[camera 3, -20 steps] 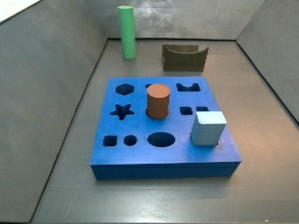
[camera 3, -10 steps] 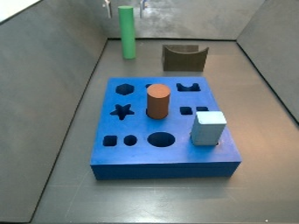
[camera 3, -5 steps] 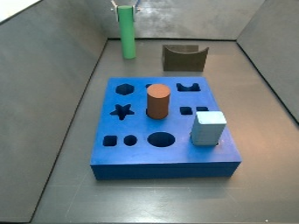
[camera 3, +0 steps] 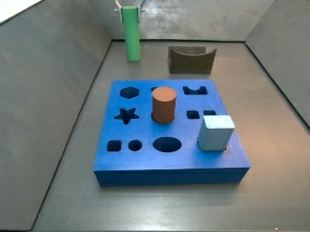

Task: Pick up the oval object. Move up. Move to above the board. Insert the oval object.
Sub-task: Pick up the oval object.

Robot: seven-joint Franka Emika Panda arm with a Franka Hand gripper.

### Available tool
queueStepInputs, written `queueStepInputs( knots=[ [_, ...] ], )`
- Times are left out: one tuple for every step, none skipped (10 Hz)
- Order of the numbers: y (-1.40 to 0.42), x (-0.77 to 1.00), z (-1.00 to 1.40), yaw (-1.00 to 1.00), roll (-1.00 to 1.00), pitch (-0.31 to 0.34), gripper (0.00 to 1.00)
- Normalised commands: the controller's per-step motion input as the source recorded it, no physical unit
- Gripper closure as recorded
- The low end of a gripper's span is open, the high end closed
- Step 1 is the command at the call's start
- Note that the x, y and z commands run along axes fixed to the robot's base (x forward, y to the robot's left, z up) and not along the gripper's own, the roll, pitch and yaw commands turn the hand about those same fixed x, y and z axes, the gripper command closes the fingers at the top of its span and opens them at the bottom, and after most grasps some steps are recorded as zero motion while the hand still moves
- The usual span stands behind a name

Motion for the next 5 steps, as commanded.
queueStepInputs(
  knots=[
    [0.00, 0.00, 0.00, 0.00, 0.00, 0.000, 1.00],
    [0.00, 0.00, 0.00, 0.00, 0.00, 0.000, 1.00],
    [0.00, 0.00, 0.00, 0.00, 0.00, 0.000, 1.00],
    [0.00, 0.00, 0.00, 0.00, 0.00, 0.000, 1.00],
    [0.00, 0.00, 0.00, 0.00, 0.00, 0.000, 1.00]
  ],
)
